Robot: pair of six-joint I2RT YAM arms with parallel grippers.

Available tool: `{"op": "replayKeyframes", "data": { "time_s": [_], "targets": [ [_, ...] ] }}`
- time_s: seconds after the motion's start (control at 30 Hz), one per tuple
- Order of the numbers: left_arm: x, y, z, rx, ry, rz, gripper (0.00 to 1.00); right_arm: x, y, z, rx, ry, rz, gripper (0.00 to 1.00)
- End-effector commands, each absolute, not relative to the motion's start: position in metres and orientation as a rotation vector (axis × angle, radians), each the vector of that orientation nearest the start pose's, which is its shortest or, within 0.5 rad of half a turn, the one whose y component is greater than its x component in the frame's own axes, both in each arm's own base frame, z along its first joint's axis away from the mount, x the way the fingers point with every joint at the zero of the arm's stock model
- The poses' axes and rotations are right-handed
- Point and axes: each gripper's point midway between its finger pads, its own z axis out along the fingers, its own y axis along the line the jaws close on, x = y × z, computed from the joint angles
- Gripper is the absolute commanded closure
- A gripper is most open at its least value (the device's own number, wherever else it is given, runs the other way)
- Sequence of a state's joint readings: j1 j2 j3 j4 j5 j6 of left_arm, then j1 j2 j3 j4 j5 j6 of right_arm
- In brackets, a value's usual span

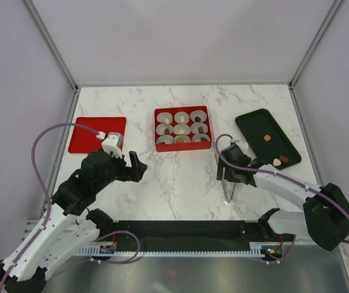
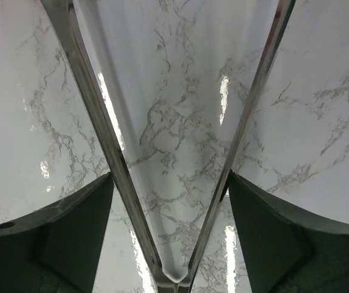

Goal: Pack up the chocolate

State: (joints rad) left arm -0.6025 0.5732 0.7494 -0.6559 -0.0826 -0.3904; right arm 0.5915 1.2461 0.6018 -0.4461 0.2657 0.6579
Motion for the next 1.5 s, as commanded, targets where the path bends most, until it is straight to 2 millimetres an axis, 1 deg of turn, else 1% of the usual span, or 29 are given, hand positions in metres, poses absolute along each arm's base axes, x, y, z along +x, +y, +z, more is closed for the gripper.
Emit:
{"op": "replayKeyframes", "data": {
  "time_s": [0.0,0.03,0.1,0.13,0.17,0.2,0.23,0.27,0.3,0.33,0.37,0.4,0.43,0.47,0.5,0.53,0.6,0.63,0.7,0.73,0.8,0.83,0.87,0.93,0.97,1.07,1.17,1.27,1.47],
  "targets": [
    [0.199,-0.131,0.223,0.101,2.091,-0.505,0.01,0.235,0.121,0.053,0.167,2.503,0.097,0.13],
    [0.203,-0.133,0.232,0.095,2.087,-0.503,0.01,0.236,0.12,0.059,0.163,2.494,0.094,0.12],
    [0.213,-0.132,0.228,0.097,2.134,-0.436,0.01,0.237,0.122,0.074,0.135,2.481,0.108,0.08],
    [0.219,-0.132,0.238,0.086,2.122,-0.417,0.01,0.238,0.124,0.08,0.126,2.474,0.119,0.07],
    [0.228,-0.132,0.231,0.097,2.159,-0.362,0.01,0.24,0.126,0.09,0.124,2.461,0.139,0.05],
    [0.236,-0.127,0.232,0.084,2.163,-0.304,0.01,0.238,0.129,0.097,0.103,2.453,0.168,0.03],
    [0.246,-0.122,0.243,0.078,2.145,-0.267,0.01,0.238,0.13,0.104,0.097,2.444,0.19,0.02],
    [0.258,-0.121,0.234,0.075,2.186,-0.209,0.01,0.236,0.135,0.115,0.072,2.426,0.235,0.02],
    [0.266,-0.118,0.234,0.067,2.195,-0.187,0.01,0.236,0.138,0.121,0.06,2.414,0.26,0.02],
    [0.282,-0.106,0.24,0.024,2.19,-0.147,0.01,0.236,0.139,0.127,0.046,2.399,0.281,0.02],
    [0.292,-0.101,0.237,0.004,2.203,-0.122,0.01,0.236,0.141,0.138,0.036,2.367,0.316,0.03],
    [0.306,-0.099,0.22,-0.004,2.265,-0.102,0.01,0.235,0.144,0.142,0.017,2.356,0.34,0.04],
    [0.32,-0.095,0.223,-0.03,2.257,-0.105,0.02,0.235,0.144,0.148,0.014,2.339,0.353,0.04],
    [0.332,-0.079,0.218,-0.069,2.272,-0.071,0.03,0.234,0.145,0.151,0.004,2.325,0.372,0.04],
    [0.345,-0.076,0.197,-0.079,2.329,-0.034,0.04,0.233,0.146,0.159,0.001,2.297,0.396,0.05],
    [0.358,-0.066,0.198,-0.105,2.329,-0.013,0.05,0.231,0.147,0.163,-0.008,2.286,0.412,0.05],
    [0.373,-0.062,0.183,-0.122,2.373,0.0,0.13,0.229,0.147,0.172,-0.018,2.253,0.439,0.05],
    [0.386,-0.057,0.165,-0.147,2.421,0.017,0.17,0.228,0.147,0.174,-0.026,2.244,0.449,0.05],
    [0.397,-0.057,0.15,-0.157,2.463,-0.006,0.21,0.226,0.147,0.18,-0.034,2.222,0.461,0.05],
    [0.406,-0.055,0.134,-0.173,2.504,-0.001,0.24,0.225,0.146,0.181,-0.036,2.218,0.463,0.05],
    [0.414,-0.058,0.119,-0.167,2.543,-0.023,0.27,0.224,0.145,0.181,-0.04,2.213,0.463,0.05],
    [0.421,-0.058,0.119,-0.155,2.541,-0.02,0.3,0.224,0.144,0.18,-0.04,2.21,0.46,0.05],
    [0.425,-0.055,0.105,-0.155,2.57,0.016,0.31,0.223,0.143,0.181,-0.038,2.207,0.458,0.05],
    [0.432,-0.049,0.1,-0.164,2.575,0.048,0.34,0.224,0.144,0.182,-0.04,2.201,0.462,0.05],
    [0.433,-0.046,0.091,-0.174,2.597,0.063,0.36,0.223,0.145,0.184,-0.044,2.195,0.469,0.05],
    [0.435,-0.037,0.078,-0.215,2.622,0.068,0.38,0.224,0.146,0.184,-0.051,2.193,0.475,0.05],
    [0.434,-0.039,0.065,-0.199,2.66,0.04,0.41,0.225,0.144,0.182,-0.045,2.191,0.46,0.05],
    [0.431,-0.043,0.047,-0.188,2.707,0.022,0.49,0.224,0.142,0.185,-0.037,2.176,0.464,0.05],
    [0.42,-0.039,0.02,-0.228,2.775,0.054,0.55,0.224,0.142,0.184,-0.037,2.175,0.461,0.05]
  ]
}}
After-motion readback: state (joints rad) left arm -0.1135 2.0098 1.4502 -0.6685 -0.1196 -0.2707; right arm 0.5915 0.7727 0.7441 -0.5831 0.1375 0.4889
